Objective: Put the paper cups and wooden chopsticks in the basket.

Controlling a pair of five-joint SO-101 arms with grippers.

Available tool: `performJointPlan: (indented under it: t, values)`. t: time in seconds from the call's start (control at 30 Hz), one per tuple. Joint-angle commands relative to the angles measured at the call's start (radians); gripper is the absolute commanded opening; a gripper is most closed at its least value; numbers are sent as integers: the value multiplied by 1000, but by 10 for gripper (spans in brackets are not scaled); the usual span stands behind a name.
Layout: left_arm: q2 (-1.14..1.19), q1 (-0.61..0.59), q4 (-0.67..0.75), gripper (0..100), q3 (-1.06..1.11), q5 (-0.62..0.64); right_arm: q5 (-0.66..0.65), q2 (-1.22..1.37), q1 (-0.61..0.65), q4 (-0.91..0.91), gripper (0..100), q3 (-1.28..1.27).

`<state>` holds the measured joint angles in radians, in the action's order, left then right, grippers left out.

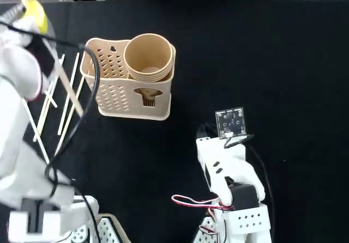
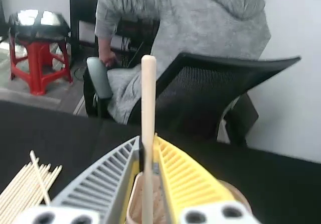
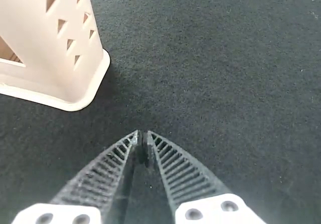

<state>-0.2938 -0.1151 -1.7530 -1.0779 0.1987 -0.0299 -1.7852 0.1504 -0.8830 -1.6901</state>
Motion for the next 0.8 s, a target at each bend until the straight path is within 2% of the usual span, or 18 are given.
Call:
performJointPlan:
  t: [0.0, 0.13, 0.23, 0.33, 0.5, 0.57, 0.63, 0.77]
  values:
    - [-157, 5, 92, 27, 305, -58, -9, -7, 6, -5, 15, 1]
    - [-344, 5, 269, 27, 616, -66, -9, -7, 6, -5, 15, 1]
    - [-517, 5, 468, 27, 897, -66, -9, -7, 6, -5, 15, 1]
    - [-703, 5, 729, 27, 1185, -66, -9, -7, 6, -5, 15, 1]
    - [-910, 42, 1266, 27, 1624, -95, -9, -8, 6, -5, 15, 1]
    - [-927, 76, 1453, 27, 1721, -166, -9, -8, 6, -5, 15, 1]
    - [-914, 111, 1583, 27, 1756, -203, -9, -10, 6, -5, 15, 1]
    - [-845, 150, 1663, 27, 1758, -206, -9, -10, 6, -5, 15, 1]
